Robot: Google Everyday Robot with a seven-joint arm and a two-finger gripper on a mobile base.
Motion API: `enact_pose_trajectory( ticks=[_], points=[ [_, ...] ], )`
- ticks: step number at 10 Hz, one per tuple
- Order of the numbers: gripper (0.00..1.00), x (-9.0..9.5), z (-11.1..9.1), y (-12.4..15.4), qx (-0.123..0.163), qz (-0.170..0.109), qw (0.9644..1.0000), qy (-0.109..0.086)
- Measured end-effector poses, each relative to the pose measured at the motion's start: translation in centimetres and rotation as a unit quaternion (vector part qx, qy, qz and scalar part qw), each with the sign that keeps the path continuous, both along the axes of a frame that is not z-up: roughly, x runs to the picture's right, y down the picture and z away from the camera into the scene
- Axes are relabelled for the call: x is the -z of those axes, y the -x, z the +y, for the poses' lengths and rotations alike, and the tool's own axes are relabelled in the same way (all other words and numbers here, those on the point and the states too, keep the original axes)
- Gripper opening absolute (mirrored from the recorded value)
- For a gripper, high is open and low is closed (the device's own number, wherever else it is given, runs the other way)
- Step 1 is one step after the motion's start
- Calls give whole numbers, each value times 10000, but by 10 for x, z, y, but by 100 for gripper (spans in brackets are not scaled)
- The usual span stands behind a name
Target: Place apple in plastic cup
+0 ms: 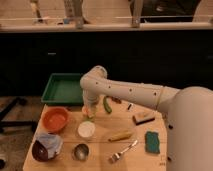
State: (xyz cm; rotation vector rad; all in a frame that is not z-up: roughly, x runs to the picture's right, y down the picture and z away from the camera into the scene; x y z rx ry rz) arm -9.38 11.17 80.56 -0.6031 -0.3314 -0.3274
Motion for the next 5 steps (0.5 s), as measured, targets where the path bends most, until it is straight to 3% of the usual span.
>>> enact_pose_trajectory(
  ticks=[3, 5],
  points=[
    [7, -1, 1, 2, 15, -5, 10000, 25],
    [29, -1, 1, 1, 12, -2, 10000, 24]
  ],
)
